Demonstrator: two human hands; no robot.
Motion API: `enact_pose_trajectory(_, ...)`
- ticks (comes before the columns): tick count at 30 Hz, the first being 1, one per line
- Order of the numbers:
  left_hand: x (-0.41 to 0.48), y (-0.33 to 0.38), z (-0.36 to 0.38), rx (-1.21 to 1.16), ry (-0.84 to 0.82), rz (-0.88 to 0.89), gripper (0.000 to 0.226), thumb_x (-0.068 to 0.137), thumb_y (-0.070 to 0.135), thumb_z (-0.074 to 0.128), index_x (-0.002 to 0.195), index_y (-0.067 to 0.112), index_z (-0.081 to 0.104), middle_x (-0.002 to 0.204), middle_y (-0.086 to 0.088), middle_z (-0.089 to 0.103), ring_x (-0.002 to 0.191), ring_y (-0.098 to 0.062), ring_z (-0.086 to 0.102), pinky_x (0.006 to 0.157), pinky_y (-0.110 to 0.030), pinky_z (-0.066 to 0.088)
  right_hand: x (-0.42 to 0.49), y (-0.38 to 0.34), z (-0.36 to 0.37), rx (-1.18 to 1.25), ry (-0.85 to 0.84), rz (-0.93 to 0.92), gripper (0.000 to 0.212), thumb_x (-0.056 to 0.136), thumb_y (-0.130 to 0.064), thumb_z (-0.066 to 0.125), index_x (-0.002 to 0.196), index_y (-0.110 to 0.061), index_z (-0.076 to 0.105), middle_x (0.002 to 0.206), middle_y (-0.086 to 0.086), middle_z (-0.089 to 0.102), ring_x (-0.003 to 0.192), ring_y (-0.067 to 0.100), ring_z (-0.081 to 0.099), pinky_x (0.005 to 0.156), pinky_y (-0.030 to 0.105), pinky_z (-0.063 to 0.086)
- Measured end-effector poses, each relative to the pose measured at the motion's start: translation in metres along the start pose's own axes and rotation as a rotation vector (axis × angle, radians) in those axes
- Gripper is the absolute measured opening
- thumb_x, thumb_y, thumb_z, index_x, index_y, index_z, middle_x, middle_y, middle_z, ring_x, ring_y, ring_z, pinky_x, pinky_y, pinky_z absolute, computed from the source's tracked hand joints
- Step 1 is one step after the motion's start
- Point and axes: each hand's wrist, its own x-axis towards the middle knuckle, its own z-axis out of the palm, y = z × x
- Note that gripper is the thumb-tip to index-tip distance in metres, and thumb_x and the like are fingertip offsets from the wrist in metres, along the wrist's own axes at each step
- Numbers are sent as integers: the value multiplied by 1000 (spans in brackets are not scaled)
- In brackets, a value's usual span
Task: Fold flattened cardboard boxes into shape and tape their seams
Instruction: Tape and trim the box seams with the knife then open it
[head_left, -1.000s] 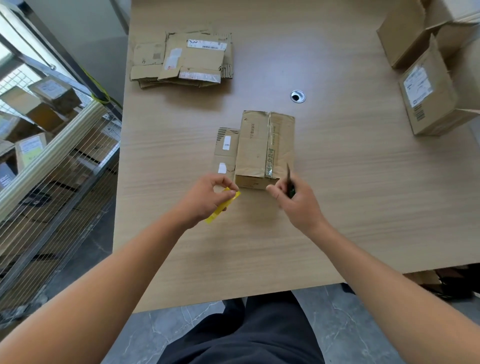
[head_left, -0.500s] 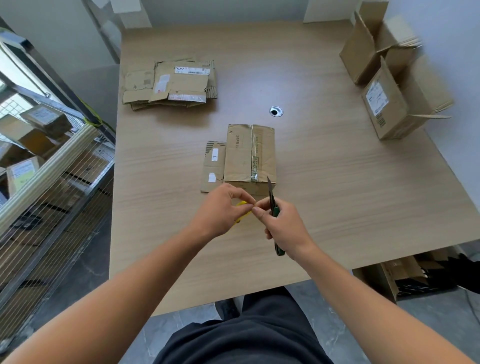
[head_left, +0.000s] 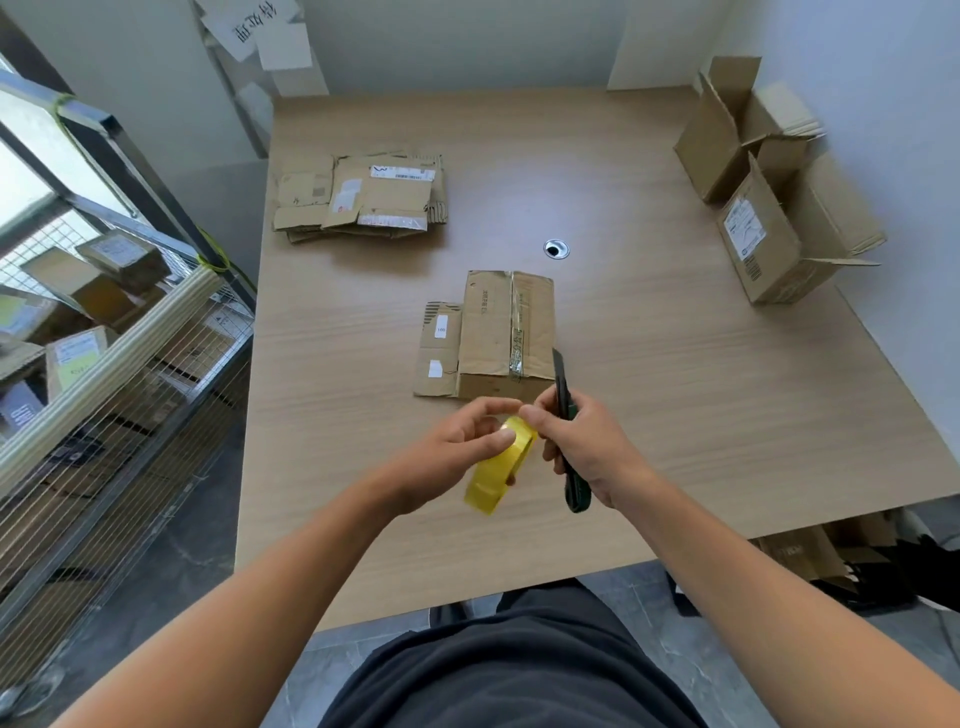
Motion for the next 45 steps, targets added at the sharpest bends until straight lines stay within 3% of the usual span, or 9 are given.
enact_pose_trajectory(2, -4, -4, -1, -86, -49, 9, 55, 98, 30, 60, 148, 28, 37, 118, -23, 62, 91, -33, 69, 82, -36, 55, 1, -6, 1, 34, 22, -1, 16, 93, -22, 73, 87, -15, 60, 58, -6, 54, 50, 14, 52, 40, 27, 40)
enact_pose_trajectory(5, -6, -14, -2, -93, 1, 80, 58, 98, 39, 61, 148, 37, 32, 86, -14, 69, 77, -23, 67, 74, -30, 54, 0, -12, 3, 99, 70, -19, 17, 94, -18, 72, 86, -13, 58, 55, -1, 47, 45, 16, 42, 40, 26, 37)
enact_pose_trajectory(11, 23, -19, -43, 703, 266, -154, 48, 88, 66, 57, 121, 32, 52, 58, 1, 65, 40, 2, 50, 54, -32, 48, -2, -9, 18, 102, 353, -206, 31, 94, -15, 70, 69, -12, 52, 54, -9, 47, 47, 14, 41, 43, 28, 40)
enact_pose_trajectory(16, 42, 5, -88, 663, 136, -93, 21, 92, 50, 66, 109, 39, 62, 57, 8, 63, 48, -9, 59, 54, -31, 52, 25, 14, 8, 208, 582, -54, 25, 96, -17, 68, 75, -21, 56, 51, -9, 55, 53, 10, 52, 39, 24, 40)
enact_pose_trajectory(22, 90, 12, -118, 1352, 341, -116, 62, 85, 72, 57, 136, 36, 49, 98, 1, 70, 102, -26, 61, 72, -35, 42, 77, 48, 17, 198, 630, 59, 28, 94, -25, 69, 70, -21, 54, 53, -5, 56, 46, 10, 48, 43, 28, 40)
enact_pose_trajectory(27, 113, -6, -125, 1303, 294, -107, 41, 88, 72, 52, 110, 39, 61, 75, 13, 58, 84, -18, 53, 65, -33, 37, 109, 62, 9, 130, 680, 94, 26, 91, -36, 66, 68, -28, 55, 56, -8, 60, 52, 10, 54, 55, 42, 52)
enact_pose_trajectory(32, 124, -7, -123, 1294, 206, -85, 33, 89, 68, 53, 106, 41, 63, 92, 6, 67, 87, -19, 57, 69, -32, 39, 112, 76, 8, 44, 743, 124, 27, 88, -42, 64, 70, -25, 54, 76, 11, 66, 65, 18, 54, 68, 57, 56)
enact_pose_trajectory(39, 135, -17, -128, 1311, 196, -95, 54, 91, 68, 51, 142, 52, 42, 102, 2, 71, 101, -25, 62, 72, -33, 43, 120, 78, 5, 98, 696, 88, 27, 96, -32, 65, 75, -20, 53, 61, -12, 53, 53, 11, 48, 55, 51, 55)
enact_pose_trajectory(45, 136, -40, -123, 1347, 219, -91, 47, 97, 61, 47, 144, 55, 42, 108, -4, 72, 104, -30, 62, 71, -34, 44, 131, 77, 3, -7, 627, 80, 26, 95, -34, 60, 75, -23, 47, 78, -2, 52, 74, 22, 51, 75, 59, 55)
